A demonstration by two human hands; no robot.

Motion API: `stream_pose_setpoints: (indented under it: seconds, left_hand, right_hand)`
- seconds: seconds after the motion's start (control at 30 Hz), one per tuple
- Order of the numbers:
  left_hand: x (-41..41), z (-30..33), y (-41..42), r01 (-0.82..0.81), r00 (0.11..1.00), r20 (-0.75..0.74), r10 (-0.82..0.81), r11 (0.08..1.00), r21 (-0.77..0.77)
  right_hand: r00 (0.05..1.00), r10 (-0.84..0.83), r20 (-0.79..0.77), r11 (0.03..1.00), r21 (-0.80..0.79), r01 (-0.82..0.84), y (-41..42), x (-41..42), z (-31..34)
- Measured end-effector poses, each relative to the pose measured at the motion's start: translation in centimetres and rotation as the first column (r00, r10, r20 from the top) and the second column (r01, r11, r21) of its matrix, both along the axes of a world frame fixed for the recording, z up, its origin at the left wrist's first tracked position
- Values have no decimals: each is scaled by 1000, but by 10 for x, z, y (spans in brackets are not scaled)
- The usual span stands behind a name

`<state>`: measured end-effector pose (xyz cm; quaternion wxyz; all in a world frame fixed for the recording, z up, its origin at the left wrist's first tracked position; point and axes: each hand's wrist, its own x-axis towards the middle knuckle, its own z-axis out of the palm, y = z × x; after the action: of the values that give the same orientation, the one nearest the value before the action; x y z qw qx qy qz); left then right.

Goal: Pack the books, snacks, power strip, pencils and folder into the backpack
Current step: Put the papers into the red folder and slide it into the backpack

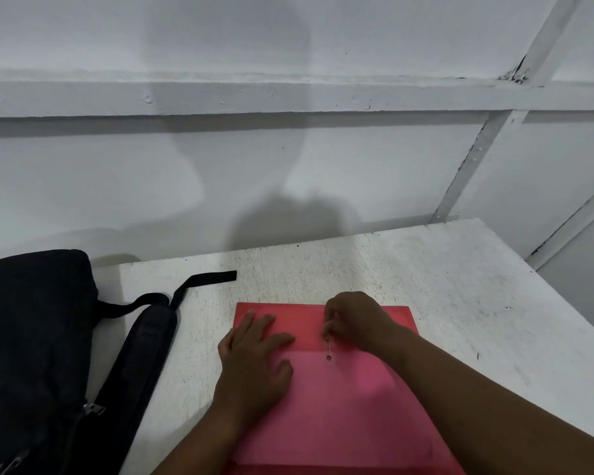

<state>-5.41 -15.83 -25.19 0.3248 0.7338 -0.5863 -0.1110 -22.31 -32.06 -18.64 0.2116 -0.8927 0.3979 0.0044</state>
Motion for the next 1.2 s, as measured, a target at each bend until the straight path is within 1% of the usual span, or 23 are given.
stream_pose_setpoints:
  seconds: [0.07, 0.17, 0.33, 0.57, 0.67, 0.9, 1.2]
  left_hand:
    - [0, 0, 0, 1, 1000, 0, -1, 1000, 2]
    - [0, 0, 0, 5, 1000, -4, -5, 1000, 10]
    - [1, -1, 1, 3, 1000, -5, -3, 1000, 19]
    - [1, -3, 1, -3, 1000, 0, 3, 1000, 1]
    - [-1, -3, 0, 23, 1000, 13, -23, 1000, -4]
    - [-5, -5, -3, 6, 995, 99, -6, 1000, 7]
    - [-5, -5, -3, 11, 994, 112, -13, 1000, 15]
  right_hand:
    - [999, 35, 17, 998, -43, -34, 5, 9, 2]
    - [998, 56, 27, 997, -54, -54, 12, 20, 0]
    - [987, -124, 98, 992, 16, 123, 11, 2, -14]
    - [948, -199, 248, 970, -87, 226, 31, -35, -32]
    - [934, -205, 292, 960, -127, 250, 49, -49, -39]
    - [962, -126, 241, 962, -209, 178, 79, -64, -40]
    - [971, -110, 213, 925, -336, 179, 108, -56, -35]
